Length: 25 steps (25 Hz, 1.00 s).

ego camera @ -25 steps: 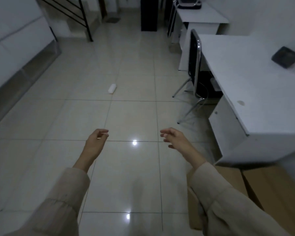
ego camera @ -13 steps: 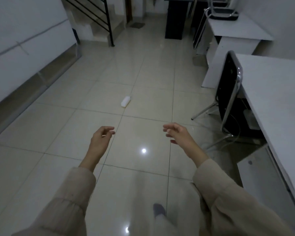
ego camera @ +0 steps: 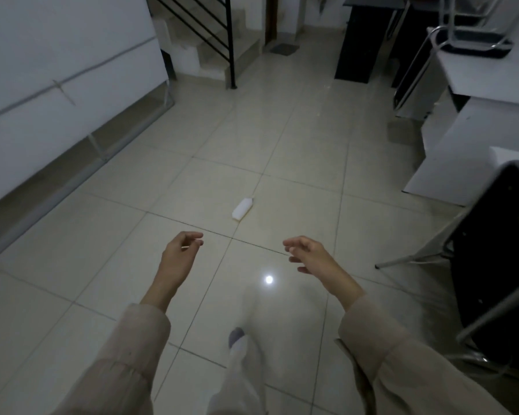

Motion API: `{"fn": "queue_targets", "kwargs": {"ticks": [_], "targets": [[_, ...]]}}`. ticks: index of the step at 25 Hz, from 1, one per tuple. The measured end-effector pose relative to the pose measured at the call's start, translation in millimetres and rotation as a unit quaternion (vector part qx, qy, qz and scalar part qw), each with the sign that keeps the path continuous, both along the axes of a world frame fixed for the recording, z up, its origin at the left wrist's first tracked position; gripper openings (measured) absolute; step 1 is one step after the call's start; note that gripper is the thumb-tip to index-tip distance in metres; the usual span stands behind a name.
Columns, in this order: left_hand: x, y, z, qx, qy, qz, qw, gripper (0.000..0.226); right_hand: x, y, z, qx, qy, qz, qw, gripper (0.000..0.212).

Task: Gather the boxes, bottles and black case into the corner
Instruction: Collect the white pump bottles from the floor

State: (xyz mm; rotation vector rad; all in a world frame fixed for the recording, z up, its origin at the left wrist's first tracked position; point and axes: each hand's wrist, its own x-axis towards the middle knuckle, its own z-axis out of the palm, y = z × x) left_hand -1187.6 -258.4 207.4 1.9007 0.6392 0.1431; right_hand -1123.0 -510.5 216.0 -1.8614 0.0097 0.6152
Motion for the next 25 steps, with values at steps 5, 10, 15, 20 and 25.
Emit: {"fn": "queue_targets", "kwargs": {"ticks": [5,10,15,20,25], "targets": [[122,43,7,0.022,0.024,-0.005,0.999,0.018,126,47,1,0.015,0.033,-0.018,0.999,0.017],[228,70,6,0.030,0.047,-0.018,0.998,0.018,228,78,-7,0.033,0.051,-0.032,0.998,0.019],[322,84,-11,0.018,0.054,-0.017,0.998,0.015,326,97,-42,0.022,0.080,-0.056,0.995,0.020],[411,105,-58,-0.005,0.066,0.032,0.997,0.015,435,129,-95,0.000,0.120,-0.025,0.992,0.017],[485,123,-157,-0.042,0.094,0.076,0.992,0.018,517,173,-205,-0.050,0.195,-0.006,0.979,0.020]]}}
